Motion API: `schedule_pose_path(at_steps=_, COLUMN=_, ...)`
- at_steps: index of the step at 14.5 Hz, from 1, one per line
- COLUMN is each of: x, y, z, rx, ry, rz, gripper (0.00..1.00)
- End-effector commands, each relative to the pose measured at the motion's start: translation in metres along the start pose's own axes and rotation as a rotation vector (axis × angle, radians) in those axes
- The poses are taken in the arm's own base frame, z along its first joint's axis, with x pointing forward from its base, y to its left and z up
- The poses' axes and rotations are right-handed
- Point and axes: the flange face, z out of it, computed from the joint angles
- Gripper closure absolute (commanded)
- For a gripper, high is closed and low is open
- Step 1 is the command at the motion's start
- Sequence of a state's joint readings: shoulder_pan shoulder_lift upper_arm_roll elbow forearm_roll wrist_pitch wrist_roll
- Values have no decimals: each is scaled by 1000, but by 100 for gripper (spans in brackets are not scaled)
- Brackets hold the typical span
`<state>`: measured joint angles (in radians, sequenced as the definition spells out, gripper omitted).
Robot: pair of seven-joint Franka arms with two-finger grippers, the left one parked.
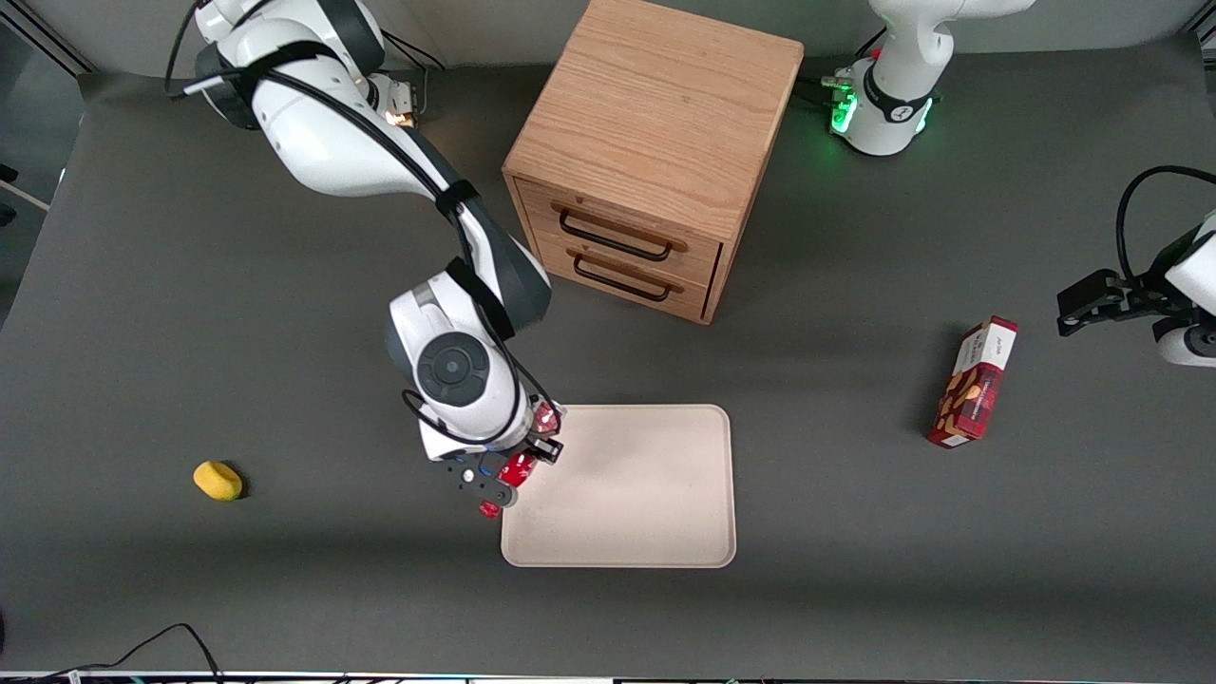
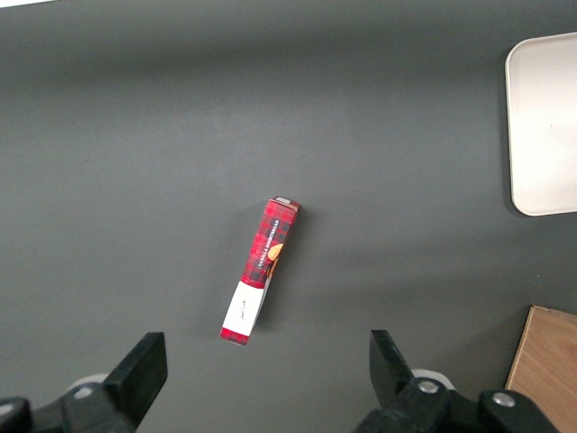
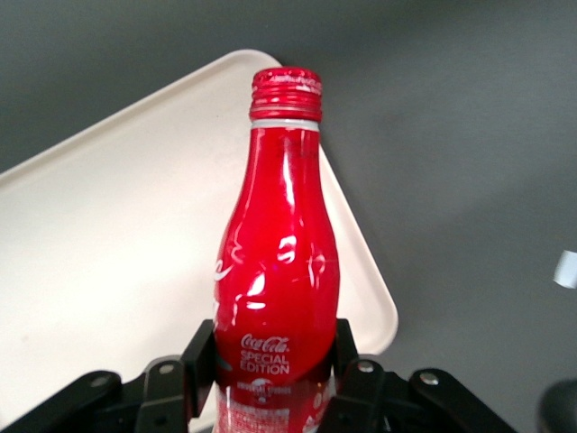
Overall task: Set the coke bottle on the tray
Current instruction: 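Lower the held bottle onto the tray surface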
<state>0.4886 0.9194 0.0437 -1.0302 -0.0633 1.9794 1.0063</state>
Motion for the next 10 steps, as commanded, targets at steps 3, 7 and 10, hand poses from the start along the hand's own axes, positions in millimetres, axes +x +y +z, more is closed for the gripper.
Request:
schedule_pose_path(at_steps=3, x=4, y=-12, z=35, rx=-9, ry=113, rz=-104, gripper=100)
schedule_pose_path(at_steps=7, x=5, y=-14, z=61, rx=13, ry=127, rz=-170, gripper=100)
schedule_pose_path(at_steps=10, x=12, y=-6, z=71, rx=1, ry=115, rz=-242, gripper=100)
